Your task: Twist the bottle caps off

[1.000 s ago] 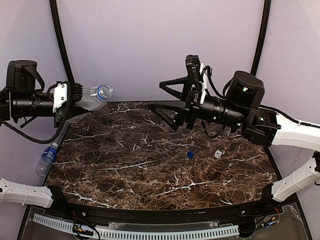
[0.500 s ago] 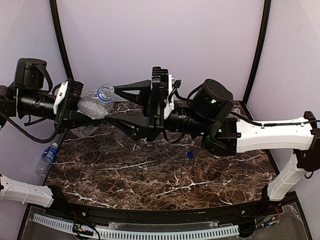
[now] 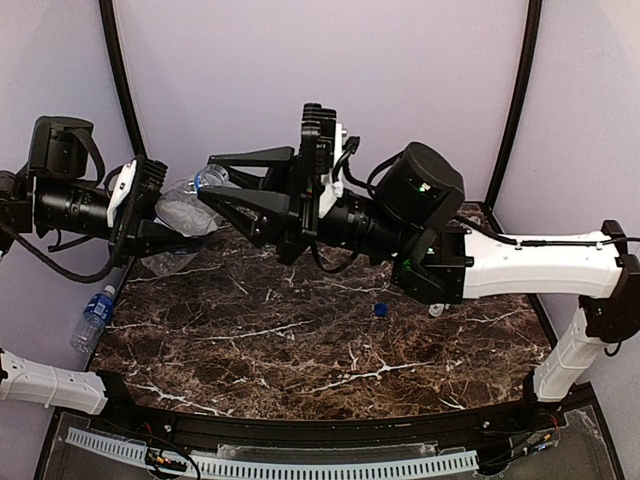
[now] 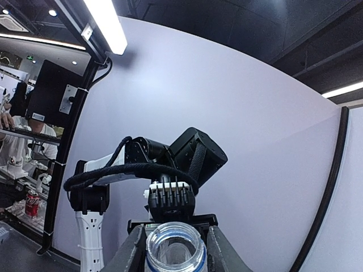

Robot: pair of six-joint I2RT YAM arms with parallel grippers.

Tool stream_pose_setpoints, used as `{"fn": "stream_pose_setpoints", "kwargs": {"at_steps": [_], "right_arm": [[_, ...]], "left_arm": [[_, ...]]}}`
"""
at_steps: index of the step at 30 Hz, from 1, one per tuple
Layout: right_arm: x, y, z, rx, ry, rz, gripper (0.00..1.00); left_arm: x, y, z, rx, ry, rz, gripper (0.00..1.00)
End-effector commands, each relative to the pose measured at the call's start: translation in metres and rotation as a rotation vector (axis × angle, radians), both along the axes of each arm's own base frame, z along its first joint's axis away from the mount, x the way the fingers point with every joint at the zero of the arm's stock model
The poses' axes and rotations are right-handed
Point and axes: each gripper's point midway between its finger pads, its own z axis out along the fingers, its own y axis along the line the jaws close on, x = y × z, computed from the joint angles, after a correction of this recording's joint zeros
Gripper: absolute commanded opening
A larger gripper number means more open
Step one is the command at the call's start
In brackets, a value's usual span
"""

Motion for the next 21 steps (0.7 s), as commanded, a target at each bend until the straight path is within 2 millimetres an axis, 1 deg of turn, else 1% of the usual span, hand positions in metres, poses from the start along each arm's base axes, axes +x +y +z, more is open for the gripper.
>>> {"fn": "stream_pose_setpoints", "kwargs": {"at_steps": [1,7,9,13,16,17,18,19,20,21], "right_arm": [[0.006,0.011,0.0,-0.03,0.023,-0.033,0.32],[0.012,0.023,-0.005,-0.099,0.032,-0.061,0.33],[0.015,0.026,-0.007,-0.117,0.041,-0.071,0.32],[0.017,0.029,-0.007,-0.137,0.051,-0.082,0.4],[0.017,0.026,-0.004,-0.129,0.053,-0.081,0.39],[0.016,0.025,-0.003,-0.127,0.052,-0.081,0.36],[0.017,0.024,-0.002,-0.125,0.053,-0.082,0.27],[0.017,0.023,0.0,-0.117,0.054,-0.088,0.1],[0.019,0.022,0.0,-0.112,0.057,-0.097,0.0],[0.019,0.021,0.001,-0.105,0.058,-0.101,0.0]], "left_arm": [[-0.004,0.002,0.002,0.001,0.004,-0.012,0.18],[-0.004,0.003,0.003,0.0,-0.004,-0.008,0.18],[-0.004,0.003,0.004,-0.001,-0.006,-0.006,0.18],[-0.004,0.003,0.005,-0.003,-0.007,-0.005,0.18],[-0.004,0.004,0.005,-0.001,-0.012,-0.004,0.18],[-0.004,0.004,0.005,-0.002,-0.013,-0.005,0.18],[-0.004,0.004,0.006,-0.003,-0.014,-0.005,0.18],[-0.004,0.004,0.006,-0.005,-0.015,-0.007,0.18],[-0.005,0.004,0.008,-0.008,-0.017,-0.008,0.18],[-0.005,0.004,0.008,-0.008,-0.016,-0.009,0.18]]}}
